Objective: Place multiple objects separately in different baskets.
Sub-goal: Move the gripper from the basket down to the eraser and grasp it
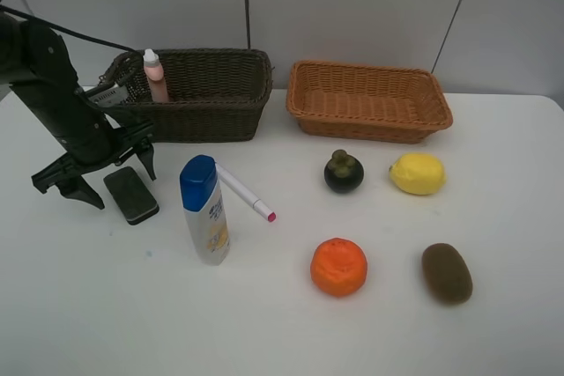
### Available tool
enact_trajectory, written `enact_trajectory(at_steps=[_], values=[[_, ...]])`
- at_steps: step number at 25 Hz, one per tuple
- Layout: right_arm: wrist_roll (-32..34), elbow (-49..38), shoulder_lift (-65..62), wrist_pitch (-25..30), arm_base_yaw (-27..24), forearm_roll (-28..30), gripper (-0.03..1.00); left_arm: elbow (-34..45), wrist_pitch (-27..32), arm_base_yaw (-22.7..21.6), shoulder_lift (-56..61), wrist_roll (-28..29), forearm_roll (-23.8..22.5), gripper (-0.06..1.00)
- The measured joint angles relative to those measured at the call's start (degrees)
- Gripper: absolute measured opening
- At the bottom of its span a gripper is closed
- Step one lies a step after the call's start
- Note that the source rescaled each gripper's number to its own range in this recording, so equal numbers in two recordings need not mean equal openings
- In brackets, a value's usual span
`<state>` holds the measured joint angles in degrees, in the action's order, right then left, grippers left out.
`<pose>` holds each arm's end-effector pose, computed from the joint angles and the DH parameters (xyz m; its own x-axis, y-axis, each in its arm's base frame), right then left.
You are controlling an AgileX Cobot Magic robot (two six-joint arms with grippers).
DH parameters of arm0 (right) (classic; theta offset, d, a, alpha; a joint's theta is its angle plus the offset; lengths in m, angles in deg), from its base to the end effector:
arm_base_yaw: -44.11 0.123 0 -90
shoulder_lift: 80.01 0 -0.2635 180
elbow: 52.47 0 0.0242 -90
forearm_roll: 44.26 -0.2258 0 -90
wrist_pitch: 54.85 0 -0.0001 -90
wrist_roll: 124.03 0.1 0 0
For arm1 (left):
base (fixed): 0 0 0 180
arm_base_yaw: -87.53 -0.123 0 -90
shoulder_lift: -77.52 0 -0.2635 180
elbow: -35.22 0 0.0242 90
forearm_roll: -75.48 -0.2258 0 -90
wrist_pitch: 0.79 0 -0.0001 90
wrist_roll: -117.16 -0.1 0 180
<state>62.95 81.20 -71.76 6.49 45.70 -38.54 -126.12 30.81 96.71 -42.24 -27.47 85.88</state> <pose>-0.0009 -0.0088 0.2680 -0.4301 0.0616 -0.9007 0.0830 0.9961 0.0284 0.3111 -0.0599 0.1010 -0.8180 -0.5715 -0.0644 -0.5518 0.8115 -0.1926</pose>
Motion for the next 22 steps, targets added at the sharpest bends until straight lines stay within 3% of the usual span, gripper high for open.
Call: enact_trajectory(at_steps=[11, 13, 16, 22], values=[[0.0, 0.0, 0.0, 0.0, 0.0, 0.0, 1.0, -1.2, -0.9, 0.0, -4.6, 0.9, 0.9, 0.99], [0.0, 0.0, 0.0, 0.0, 0.0, 0.0, 1.0, -1.3, -0.6, 0.0, -4.7, 0.9, 0.7, 0.92], [0.0, 0.0, 0.0, 0.0, 0.0, 0.0, 1.0, -1.3, 0.0, 0.0, -4.8, 0.9, 0.6, 0.57], [0.0, 0.0, 0.0, 0.0, 0.0, 0.0, 1.0, -1.4, 0.7, 0.0, -4.7, -0.4, 0.9, 0.57]])
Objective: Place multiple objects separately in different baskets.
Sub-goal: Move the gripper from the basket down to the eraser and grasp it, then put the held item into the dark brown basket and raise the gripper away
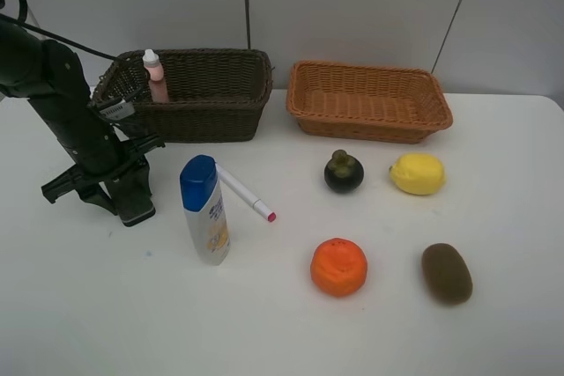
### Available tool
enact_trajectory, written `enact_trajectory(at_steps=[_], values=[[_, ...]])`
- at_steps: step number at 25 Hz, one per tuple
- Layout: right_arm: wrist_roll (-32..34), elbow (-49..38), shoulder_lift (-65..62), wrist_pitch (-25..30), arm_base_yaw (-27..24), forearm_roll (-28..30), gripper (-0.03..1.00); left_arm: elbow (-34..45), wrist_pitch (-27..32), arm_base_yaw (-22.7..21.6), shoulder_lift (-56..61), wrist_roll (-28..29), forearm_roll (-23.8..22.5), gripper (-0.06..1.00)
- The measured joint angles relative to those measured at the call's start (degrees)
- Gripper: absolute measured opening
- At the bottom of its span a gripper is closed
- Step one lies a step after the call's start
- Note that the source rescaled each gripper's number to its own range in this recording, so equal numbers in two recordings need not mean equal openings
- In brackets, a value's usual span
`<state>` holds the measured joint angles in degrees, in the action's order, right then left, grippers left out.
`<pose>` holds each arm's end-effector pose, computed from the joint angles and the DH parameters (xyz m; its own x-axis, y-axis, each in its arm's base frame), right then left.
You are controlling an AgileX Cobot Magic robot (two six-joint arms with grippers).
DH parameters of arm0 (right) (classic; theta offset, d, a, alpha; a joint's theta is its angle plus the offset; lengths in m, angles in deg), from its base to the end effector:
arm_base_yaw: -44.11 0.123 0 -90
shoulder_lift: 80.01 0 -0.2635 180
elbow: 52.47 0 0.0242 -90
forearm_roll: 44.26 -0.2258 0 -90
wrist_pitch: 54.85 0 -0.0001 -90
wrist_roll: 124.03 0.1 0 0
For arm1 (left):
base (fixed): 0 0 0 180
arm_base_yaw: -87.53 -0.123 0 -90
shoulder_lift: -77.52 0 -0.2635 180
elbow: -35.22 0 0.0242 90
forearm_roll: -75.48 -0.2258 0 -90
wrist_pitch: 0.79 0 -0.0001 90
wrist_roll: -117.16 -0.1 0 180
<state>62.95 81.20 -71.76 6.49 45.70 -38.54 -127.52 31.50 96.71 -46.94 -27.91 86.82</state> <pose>-0.0009 -0.0088 0.2680 -0.4301 0.0616 -0.9007 0.0830 0.9961 0.0284 0.3134 -0.0613 0.0792 -0.8185 -0.5745 -0.0074 -0.5667 0.8094 -0.1538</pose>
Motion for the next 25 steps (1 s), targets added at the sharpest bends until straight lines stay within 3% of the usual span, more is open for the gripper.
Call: enact_trajectory(at_steps=[4, 6, 11, 15, 23, 24, 25], values=[[0.0, 0.0, 0.0, 0.0, 0.0, 0.0, 1.0, -2.1, 6.5, 0.0, 1.8, -4.1, 3.5, 0.57], [0.0, 0.0, 0.0, 0.0, 0.0, 0.0, 1.0, -5.1, 10.4, 0.0, 5.0, -9.0, 6.2, 0.57], [0.0, 0.0, 0.0, 0.0, 0.0, 0.0, 1.0, -16.6, 11.9, 0.0, 12.1, -16.4, 9.1, 0.57], [0.0, 0.0, 0.0, 0.0, 0.0, 0.0, 1.0, -27.3, 10.4, 0.0, 10.1, -20.9, 9.2, 0.57], [0.0, 0.0, 0.0, 0.0, 0.0, 0.0, 1.0, -41.8, 0.0, 0.0, -4.6, -34.9, 9.2, 0.58], [0.0, 0.0, 0.0, 0.0, 0.0, 0.0, 1.0, -42.6, -0.2, 0.0, -6.7, -36.1, 9.2, 0.62], [0.0, 0.0, 0.0, 0.0, 0.0, 0.0, 1.0, -43.3, -0.3, 0.0, -8.6, -36.6, 9.2, 0.74]])
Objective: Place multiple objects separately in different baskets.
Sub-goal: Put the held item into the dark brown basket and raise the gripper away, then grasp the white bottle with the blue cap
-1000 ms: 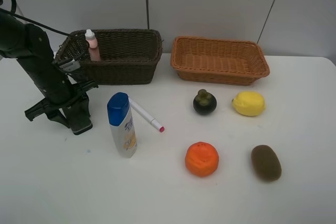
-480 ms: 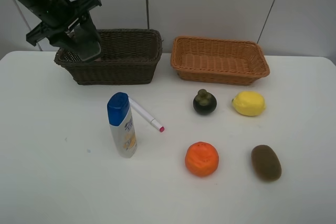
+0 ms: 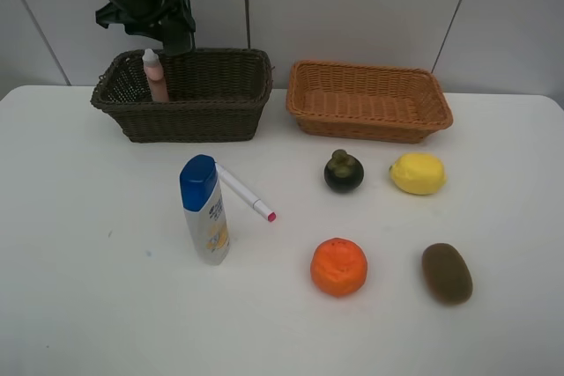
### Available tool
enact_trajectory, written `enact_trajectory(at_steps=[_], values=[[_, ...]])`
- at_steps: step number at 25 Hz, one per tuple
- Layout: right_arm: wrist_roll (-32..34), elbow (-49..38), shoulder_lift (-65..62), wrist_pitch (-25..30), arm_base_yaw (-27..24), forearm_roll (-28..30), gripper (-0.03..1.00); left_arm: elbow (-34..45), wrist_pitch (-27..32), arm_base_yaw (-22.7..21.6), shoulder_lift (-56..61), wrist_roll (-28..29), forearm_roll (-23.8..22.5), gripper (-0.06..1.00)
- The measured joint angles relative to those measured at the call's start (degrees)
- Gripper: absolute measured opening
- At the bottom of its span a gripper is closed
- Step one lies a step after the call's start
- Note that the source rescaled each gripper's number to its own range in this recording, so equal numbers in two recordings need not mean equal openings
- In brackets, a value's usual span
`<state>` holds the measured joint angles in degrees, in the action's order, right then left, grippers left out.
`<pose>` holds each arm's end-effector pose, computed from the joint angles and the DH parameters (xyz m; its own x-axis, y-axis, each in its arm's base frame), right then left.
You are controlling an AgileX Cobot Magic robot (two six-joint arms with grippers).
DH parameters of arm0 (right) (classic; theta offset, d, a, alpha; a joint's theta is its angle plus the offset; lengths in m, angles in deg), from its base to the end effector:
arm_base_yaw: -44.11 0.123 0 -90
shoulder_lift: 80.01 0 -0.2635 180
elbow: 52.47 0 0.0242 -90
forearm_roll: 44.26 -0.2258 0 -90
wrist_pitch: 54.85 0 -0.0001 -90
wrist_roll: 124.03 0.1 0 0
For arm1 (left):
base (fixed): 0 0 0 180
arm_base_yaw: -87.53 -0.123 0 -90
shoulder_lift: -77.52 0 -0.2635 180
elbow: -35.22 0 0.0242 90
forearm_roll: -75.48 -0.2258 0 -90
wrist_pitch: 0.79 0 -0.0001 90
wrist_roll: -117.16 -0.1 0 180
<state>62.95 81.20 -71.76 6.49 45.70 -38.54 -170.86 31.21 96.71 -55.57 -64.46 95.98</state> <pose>-0.0009 -0.0088 0.2680 -0.4301 0.0616 -0.9007 0.0830 0.9961 0.0284 0.4605 -0.0933 0.2002 -0.7754 -0.1486 -0.6138 0.0702 0.9456 -0.3177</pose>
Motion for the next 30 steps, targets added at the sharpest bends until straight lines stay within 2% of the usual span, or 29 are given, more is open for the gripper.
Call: enact_trajectory(at_steps=[1, 3, 8, 12, 16, 19, 24, 27, 30], values=[[0.0, 0.0, 0.0, 0.0, 0.0, 0.0, 1.0, -0.7, -0.1, 0.0, -1.6, -0.2, 0.0, 0.85], [0.0, 0.0, 0.0, 0.0, 0.0, 0.0, 1.0, -1.8, 0.4, 0.0, -3.6, -0.2, 0.0, 0.95], [0.0, 0.0, 0.0, 0.0, 0.0, 0.0, 1.0, -5.0, 3.4, 0.0, -4.4, -0.2, 0.0, 1.0], [0.0, 0.0, 0.0, 0.0, 0.0, 0.0, 1.0, -12.4, 15.8, 0.0, -4.4, -0.2, -0.1, 1.0], [0.0, 0.0, 0.0, 0.0, 0.0, 0.0, 1.0, -21.0, 33.6, 0.5, -4.4, 1.2, -0.1, 1.0], [0.0, 0.0, 0.0, 0.0, 0.0, 0.0, 1.0, -23.5, 36.5, 1.2, -3.8, 4.1, -2.0, 1.0], [0.0, 0.0, 0.0, 0.0, 0.0, 0.0, 1.0, -20.8, 36.7, 4.1, 0.3, 5.6, -4.0, 1.0], [0.0, 0.0, 0.0, 0.0, 0.0, 0.0, 1.0, -13.8, 36.7, 8.2, 7.5, 5.4, -5.2, 1.0], [0.0, 0.0, 0.0, 0.0, 0.0, 0.0, 1.0, -3.2, 36.7, 13.0, 17.6, 5.9, -7.4, 1.0]])
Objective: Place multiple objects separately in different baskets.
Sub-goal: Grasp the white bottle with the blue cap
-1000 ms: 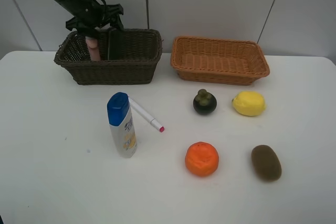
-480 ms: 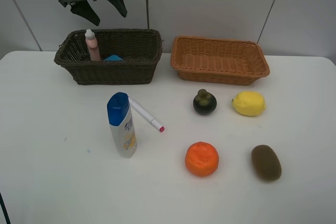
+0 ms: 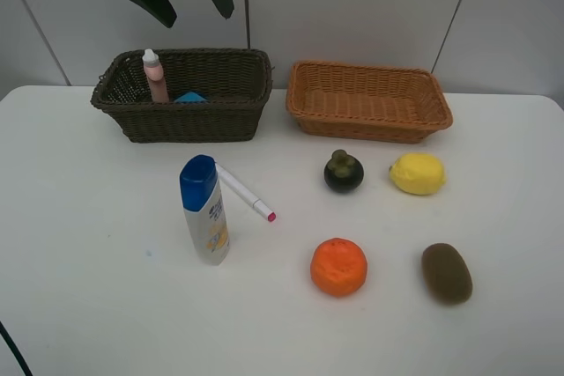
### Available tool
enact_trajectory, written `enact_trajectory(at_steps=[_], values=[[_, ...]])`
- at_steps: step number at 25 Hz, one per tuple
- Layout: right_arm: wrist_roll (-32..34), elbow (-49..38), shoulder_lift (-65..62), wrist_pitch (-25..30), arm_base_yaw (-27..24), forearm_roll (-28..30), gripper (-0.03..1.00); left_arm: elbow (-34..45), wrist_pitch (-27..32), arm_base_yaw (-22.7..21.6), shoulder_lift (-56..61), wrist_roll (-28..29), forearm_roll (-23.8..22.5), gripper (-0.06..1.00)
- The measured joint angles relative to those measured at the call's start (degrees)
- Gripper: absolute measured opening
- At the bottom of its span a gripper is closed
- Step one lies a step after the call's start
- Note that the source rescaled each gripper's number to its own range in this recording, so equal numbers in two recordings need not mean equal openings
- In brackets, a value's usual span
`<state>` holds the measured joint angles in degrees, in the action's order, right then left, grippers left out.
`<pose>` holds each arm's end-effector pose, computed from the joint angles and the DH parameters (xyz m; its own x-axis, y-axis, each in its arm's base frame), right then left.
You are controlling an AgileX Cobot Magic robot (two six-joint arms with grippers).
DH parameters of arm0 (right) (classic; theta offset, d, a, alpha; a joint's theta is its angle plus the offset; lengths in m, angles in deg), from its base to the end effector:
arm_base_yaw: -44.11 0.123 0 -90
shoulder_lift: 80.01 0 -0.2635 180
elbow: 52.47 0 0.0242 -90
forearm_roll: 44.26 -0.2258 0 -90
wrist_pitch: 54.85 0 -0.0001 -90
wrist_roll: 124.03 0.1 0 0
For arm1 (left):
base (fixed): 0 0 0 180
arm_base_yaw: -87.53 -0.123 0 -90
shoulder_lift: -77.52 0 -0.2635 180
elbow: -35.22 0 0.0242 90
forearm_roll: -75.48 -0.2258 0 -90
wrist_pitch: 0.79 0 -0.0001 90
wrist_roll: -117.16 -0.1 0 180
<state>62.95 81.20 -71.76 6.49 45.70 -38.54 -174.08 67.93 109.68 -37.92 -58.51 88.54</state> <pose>-0.0009 -0.0088 0.2680 -0.4301 0.0616 -0.9007 0.0830 0.9961 0.0284 0.3432 -0.1624 0.3121 -0.8963 0.1972 -0.3973 0.3146 0.9140 -0.2562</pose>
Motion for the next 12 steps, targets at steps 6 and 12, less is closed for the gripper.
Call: enact_trajectory(at_steps=[6, 12], values=[[0.0, 0.0, 0.0, 0.0, 0.0, 0.0, 1.0, 21.3, 0.0, 8.9, 16.8, 5.2, -2.5, 1.0], [0.0, 0.0, 0.0, 0.0, 0.0, 0.0, 1.0, 33.5, -0.1, 20.2, 21.5, 11.7, -4.4, 1.0]])
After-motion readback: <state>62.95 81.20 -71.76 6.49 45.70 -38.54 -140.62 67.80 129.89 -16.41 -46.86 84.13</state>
